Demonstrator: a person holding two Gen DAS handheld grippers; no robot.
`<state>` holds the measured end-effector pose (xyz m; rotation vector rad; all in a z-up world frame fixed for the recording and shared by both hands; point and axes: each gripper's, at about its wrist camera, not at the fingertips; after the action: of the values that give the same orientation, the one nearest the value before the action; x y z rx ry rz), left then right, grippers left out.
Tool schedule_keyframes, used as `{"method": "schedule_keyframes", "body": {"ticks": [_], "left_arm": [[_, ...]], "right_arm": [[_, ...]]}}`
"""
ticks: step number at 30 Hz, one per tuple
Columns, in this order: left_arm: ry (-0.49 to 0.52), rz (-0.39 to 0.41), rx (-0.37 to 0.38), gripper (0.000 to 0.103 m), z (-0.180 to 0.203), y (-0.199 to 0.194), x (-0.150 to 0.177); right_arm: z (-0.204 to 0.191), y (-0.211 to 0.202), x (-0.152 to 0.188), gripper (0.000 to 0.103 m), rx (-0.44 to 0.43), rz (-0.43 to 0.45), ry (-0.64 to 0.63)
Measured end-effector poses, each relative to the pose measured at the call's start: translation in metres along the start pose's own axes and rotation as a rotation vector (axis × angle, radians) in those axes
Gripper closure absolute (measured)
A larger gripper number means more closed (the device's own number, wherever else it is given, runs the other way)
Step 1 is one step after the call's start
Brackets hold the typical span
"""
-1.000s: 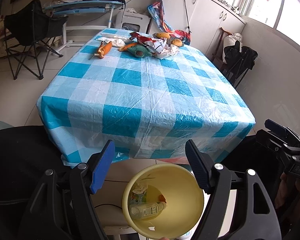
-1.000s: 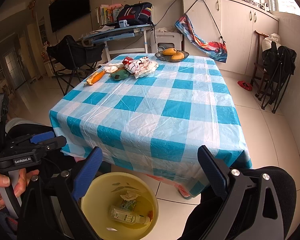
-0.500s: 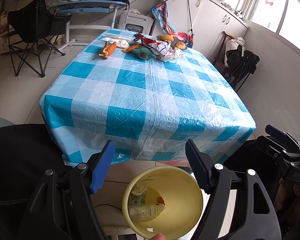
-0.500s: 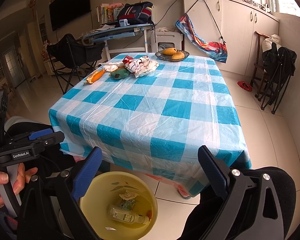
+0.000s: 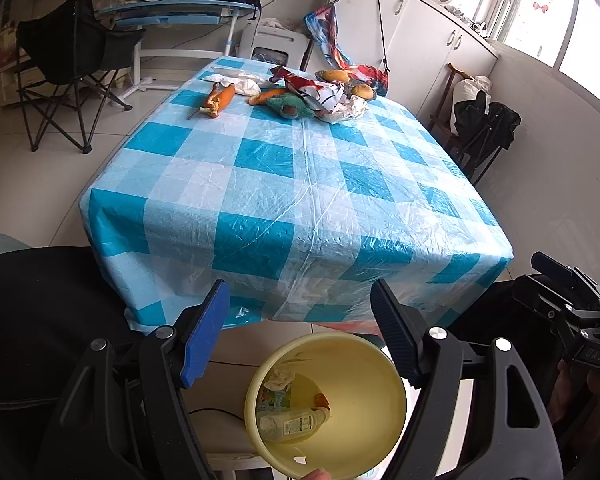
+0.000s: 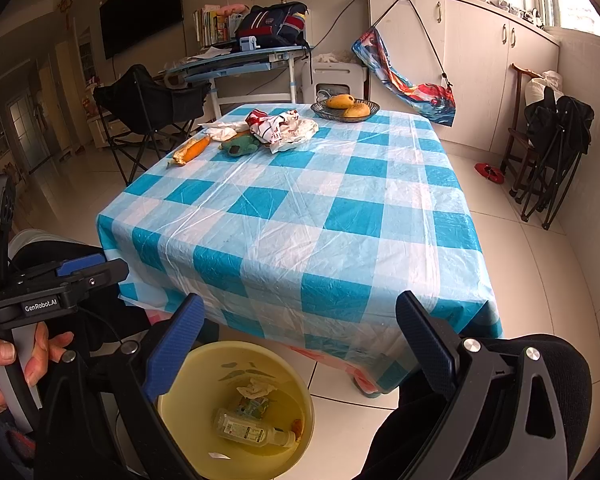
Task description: Collect trash
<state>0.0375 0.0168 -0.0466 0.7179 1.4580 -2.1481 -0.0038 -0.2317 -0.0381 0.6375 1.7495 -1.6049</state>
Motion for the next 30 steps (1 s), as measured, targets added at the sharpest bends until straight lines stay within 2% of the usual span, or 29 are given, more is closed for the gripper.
{"method": "schedule_keyframes", "body": {"ticks": [22,24,27,30], "left_arm": [[-0.020,0.007,-0.007,0.030,-0.002,0.001,-0.003],[-0.040,0.024,0.000,0.030,-0.007,-0.004,-0.007],[-0.063,0.090,-0.023,0.030,-0.017,-0.017,-0.016],[-0.124,0.117,-0.038,0.030,-0.034,-0.020,-0.030]], "right_arm": [[-0.001,0.001,0.001,0.010,0.003,-0.006,-0.005],[0.000,0.001,0.001,0.010,-0.006,-0.008,0.002],[0.006,0.004,0.001,0.010,-0.025,-0.018,0.025],[0.011,0.011,0.000,0.010,-0.040,-0.033,0.050]]}}
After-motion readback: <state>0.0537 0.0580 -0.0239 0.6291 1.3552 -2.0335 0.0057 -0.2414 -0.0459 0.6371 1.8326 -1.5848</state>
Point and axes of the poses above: each gripper's, at about its wrist camera, not at the fingertips, and y roughly the way its jaws point, z to its right, x to its underside, and after that the axes turned 3 degrees about -y, right-handed
